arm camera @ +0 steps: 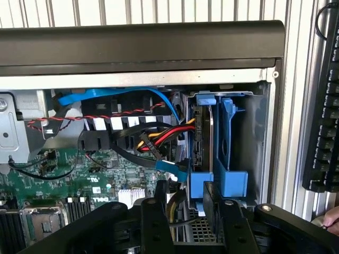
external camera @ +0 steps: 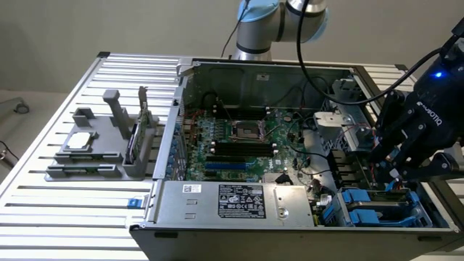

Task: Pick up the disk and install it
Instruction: 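Insert the second disk wire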

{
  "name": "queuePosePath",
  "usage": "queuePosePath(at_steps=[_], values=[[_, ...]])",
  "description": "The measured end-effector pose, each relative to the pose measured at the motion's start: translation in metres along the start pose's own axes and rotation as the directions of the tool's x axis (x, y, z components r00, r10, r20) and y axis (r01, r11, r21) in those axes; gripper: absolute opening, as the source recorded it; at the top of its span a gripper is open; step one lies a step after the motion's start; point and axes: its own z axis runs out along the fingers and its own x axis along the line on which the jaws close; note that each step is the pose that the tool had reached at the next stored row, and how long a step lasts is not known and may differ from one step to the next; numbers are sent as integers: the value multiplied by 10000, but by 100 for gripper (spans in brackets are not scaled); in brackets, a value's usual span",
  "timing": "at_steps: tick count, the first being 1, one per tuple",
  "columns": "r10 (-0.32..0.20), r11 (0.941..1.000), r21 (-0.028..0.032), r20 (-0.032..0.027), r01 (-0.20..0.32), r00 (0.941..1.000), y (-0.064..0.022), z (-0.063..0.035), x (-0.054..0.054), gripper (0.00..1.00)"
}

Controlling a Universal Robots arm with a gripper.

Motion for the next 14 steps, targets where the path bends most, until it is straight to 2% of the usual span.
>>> queuePosePath(at_steps=[14], values=[[3,9999,-107,1,-3,10000,3,36,17,41]])
